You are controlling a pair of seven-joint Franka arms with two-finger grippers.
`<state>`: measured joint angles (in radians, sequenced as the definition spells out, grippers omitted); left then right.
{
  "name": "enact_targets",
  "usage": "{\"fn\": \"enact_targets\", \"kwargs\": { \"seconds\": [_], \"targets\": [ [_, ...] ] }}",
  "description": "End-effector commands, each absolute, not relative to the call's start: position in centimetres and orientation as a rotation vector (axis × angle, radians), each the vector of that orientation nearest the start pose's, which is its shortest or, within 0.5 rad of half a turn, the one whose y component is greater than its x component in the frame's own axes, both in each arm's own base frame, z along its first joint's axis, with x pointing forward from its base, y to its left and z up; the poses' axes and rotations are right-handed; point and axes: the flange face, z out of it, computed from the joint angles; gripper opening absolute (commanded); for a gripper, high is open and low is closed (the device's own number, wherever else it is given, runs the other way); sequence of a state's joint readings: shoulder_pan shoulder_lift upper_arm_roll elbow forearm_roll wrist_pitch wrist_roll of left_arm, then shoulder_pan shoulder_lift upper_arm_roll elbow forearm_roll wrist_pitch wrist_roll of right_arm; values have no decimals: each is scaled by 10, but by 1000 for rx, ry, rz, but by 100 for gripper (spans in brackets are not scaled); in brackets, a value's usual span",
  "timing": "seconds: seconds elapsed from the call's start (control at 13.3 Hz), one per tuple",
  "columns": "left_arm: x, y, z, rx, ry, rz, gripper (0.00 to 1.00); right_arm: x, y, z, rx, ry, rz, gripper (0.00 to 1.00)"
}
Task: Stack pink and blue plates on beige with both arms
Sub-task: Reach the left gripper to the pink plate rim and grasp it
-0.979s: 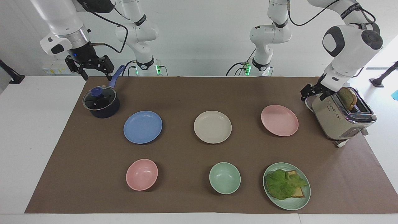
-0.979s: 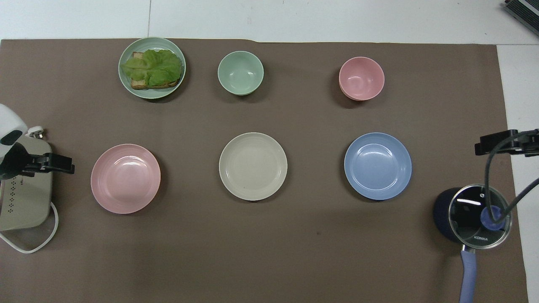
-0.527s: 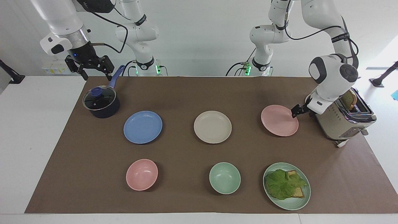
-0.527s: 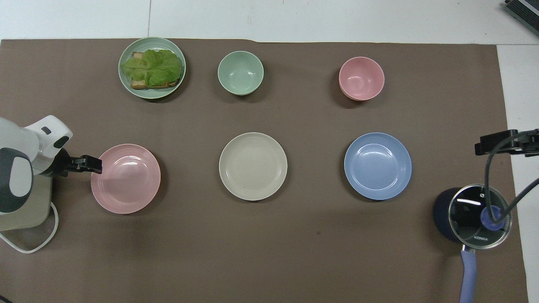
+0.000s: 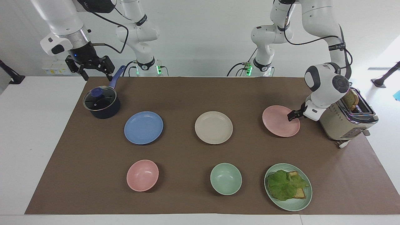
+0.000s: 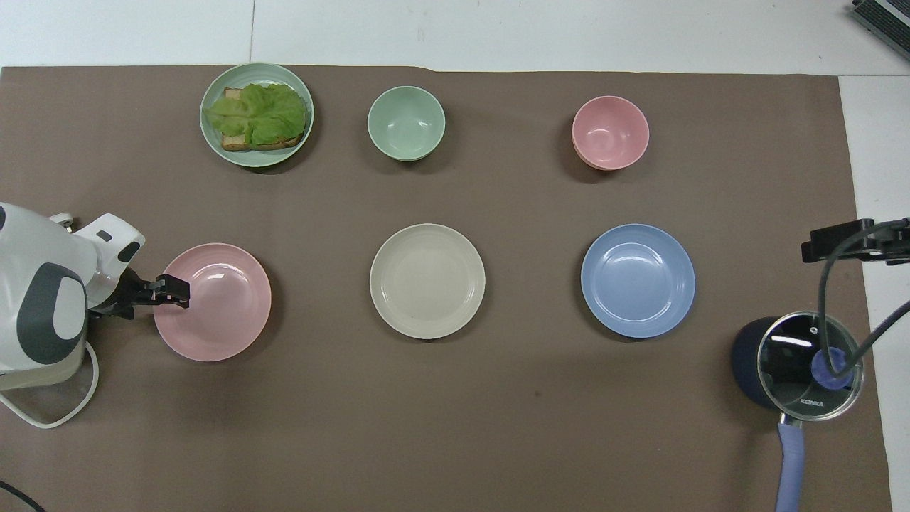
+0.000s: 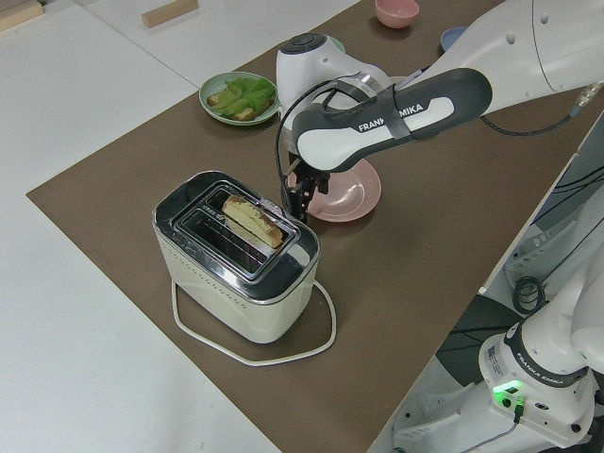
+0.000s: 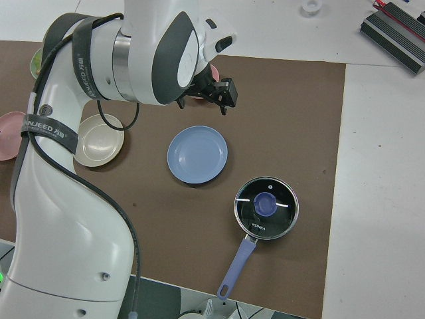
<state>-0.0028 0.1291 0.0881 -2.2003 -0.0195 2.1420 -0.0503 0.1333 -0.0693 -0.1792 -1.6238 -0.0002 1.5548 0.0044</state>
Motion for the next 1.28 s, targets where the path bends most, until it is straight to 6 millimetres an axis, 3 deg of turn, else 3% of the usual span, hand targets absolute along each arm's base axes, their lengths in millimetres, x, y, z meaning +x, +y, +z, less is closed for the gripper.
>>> {"fn": "enact_targets", "kwargs": {
  "seconds": [0.0, 0.08, 0.15, 0.23, 0.6, 0.83, 1.21],
  "targets": [
    [514, 45, 310, -3132, -266, 294, 76, 527, -31, 638, -3129, 59, -16, 100],
    [512, 45, 310, -3132, -259, 313, 39, 528, -30, 638, -3129, 57, -16, 100],
    [511, 45, 310, -3132, -249, 330, 10, 528, -30, 639, -3129, 57, -18, 100],
    [510, 45, 309, -3131, -249, 337, 0, 528, -30, 639, -3129, 57, -18, 100],
    [512, 46, 314, -3136, -170, 390, 0, 528, -30, 638, -3129, 57, -16, 100],
    [522, 54, 347, -3152, -81, 467, 0, 527, -31, 638, -3129, 62, -16, 100],
    [539, 41, 412, -3317, -176, 489, 0, 527, -31, 639, -3129, 59, -18, 100]
  ]
}}
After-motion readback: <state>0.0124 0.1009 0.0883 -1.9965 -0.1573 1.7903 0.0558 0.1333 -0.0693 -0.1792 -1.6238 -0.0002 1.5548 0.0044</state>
